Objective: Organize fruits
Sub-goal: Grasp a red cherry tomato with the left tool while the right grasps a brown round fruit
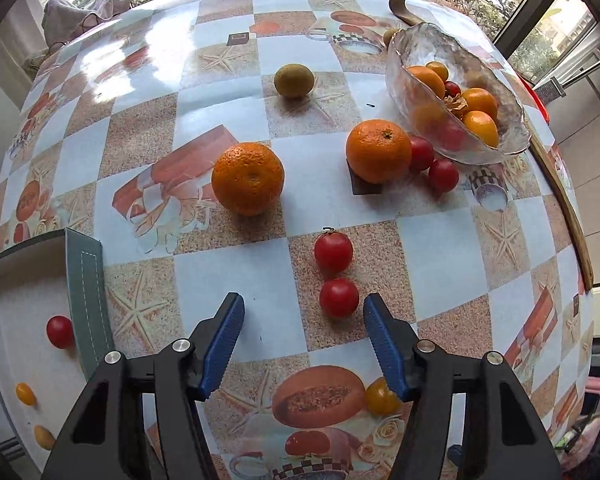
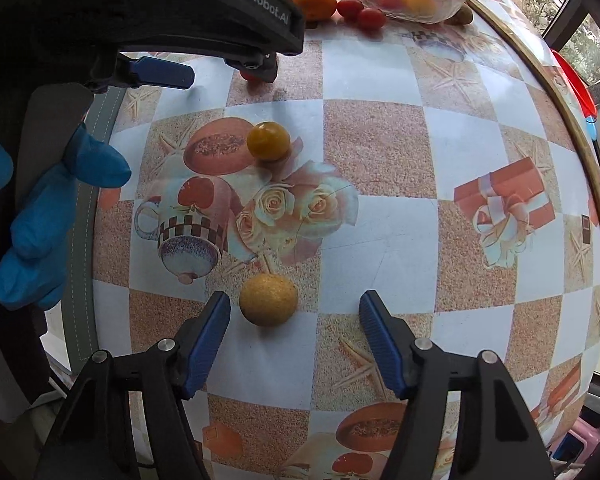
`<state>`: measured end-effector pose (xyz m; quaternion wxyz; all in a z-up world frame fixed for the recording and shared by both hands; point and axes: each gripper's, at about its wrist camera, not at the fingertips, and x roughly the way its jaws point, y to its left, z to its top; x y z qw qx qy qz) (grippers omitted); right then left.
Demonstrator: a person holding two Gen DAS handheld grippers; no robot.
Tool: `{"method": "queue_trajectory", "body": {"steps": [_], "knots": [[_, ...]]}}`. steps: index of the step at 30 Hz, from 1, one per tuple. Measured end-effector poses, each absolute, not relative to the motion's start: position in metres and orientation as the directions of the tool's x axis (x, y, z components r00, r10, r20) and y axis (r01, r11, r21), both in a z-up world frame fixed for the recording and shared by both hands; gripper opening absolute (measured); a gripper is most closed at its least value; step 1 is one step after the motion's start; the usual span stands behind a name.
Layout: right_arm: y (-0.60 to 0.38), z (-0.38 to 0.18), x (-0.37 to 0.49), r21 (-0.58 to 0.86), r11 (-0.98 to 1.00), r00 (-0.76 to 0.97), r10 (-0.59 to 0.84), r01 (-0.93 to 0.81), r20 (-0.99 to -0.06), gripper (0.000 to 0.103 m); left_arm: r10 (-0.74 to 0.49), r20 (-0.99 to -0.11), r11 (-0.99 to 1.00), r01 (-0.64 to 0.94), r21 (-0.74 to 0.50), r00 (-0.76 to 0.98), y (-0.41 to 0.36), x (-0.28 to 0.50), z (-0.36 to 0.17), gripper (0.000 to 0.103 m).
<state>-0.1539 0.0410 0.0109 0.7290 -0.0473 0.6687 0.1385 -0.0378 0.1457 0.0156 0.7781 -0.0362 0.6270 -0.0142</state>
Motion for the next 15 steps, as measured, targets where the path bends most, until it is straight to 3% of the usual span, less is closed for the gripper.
{"method": "queue_trajectory", "body": {"steps": [2, 5, 7, 9, 15], "knots": [[0.048, 0.01, -0.154, 0.108, 0.955, 0.077, 0.134, -0.277, -0.988, 0.063, -0.057, -0.974, 0.998, -0.008, -0.06, 0.221, 0.142, -0.036, 0.015, 0.062], [0.053, 0.012, -0.152, 0.104, 0.949, 0.084, 0.134, -0.298, -0.987, 0.048, -0.028, -0.974, 1.0, 0.004, -0.028, 0.225, 0.138, -0.033, 0.016, 0.048], [0.057, 0.013, -0.148, 0.118, 0.944, 0.075, 0.148, -0.309, -0.986, 0.032, -0.02, -0.973, 1.0, -0.007, -0.022, 0.229, 0.139, -0.032, 0.016, 0.03], [0.057, 0.014, -0.145, 0.153, 0.942, 0.056, 0.178, -0.298, -0.983, 0.032, -0.023, -0.973, 0.999, -0.029, -0.03, 0.23, 0.144, -0.03, 0.019, 0.02], [0.026, 0.021, -0.132, 0.257, 0.947, 0.015, 0.265, -0.194, -0.964, 0.031, -0.091, -0.965, 0.991, -0.07, -0.111, 0.246, 0.168, -0.046, 0.035, 0.02]]}}
